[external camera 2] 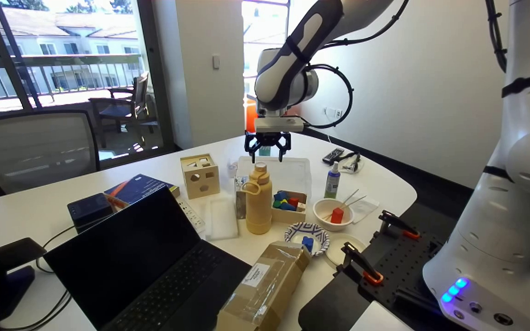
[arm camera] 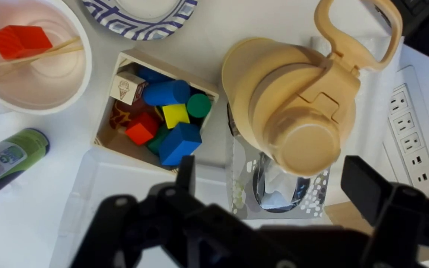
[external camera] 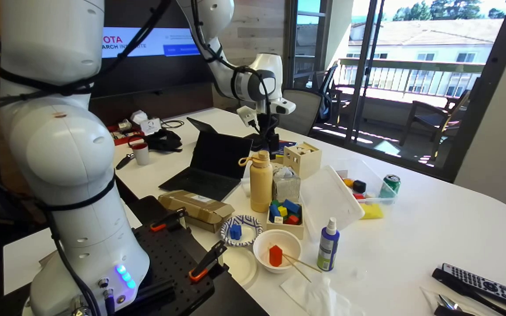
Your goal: Twist the lid on the bottle
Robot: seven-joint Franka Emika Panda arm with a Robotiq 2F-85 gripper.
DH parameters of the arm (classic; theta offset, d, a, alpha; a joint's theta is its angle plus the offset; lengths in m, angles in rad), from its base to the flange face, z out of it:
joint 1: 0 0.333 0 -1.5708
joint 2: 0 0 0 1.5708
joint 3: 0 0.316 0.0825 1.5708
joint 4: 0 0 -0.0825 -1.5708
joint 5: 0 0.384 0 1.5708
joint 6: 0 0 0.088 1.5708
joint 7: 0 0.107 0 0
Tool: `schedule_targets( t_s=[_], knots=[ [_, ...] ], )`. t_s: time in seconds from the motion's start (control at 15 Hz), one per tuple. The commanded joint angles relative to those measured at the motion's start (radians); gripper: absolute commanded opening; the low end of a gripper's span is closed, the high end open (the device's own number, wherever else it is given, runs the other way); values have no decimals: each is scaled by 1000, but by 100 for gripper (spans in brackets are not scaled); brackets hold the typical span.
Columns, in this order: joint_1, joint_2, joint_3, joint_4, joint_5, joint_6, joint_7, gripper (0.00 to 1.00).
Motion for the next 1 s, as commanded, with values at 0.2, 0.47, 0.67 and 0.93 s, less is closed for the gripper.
schedule_targets(
  t_s=[0.2, 0.47, 0.67, 0.93],
  knots=[
    [50, 35, -27, 16, 8, 38, 12, 100],
    [68, 32, -50, 3, -8, 44, 30, 100],
    [75, 34, -67, -1, -13, 61, 38, 100],
    [76, 44, -76, 6, -6, 54, 27, 100]
  ],
)
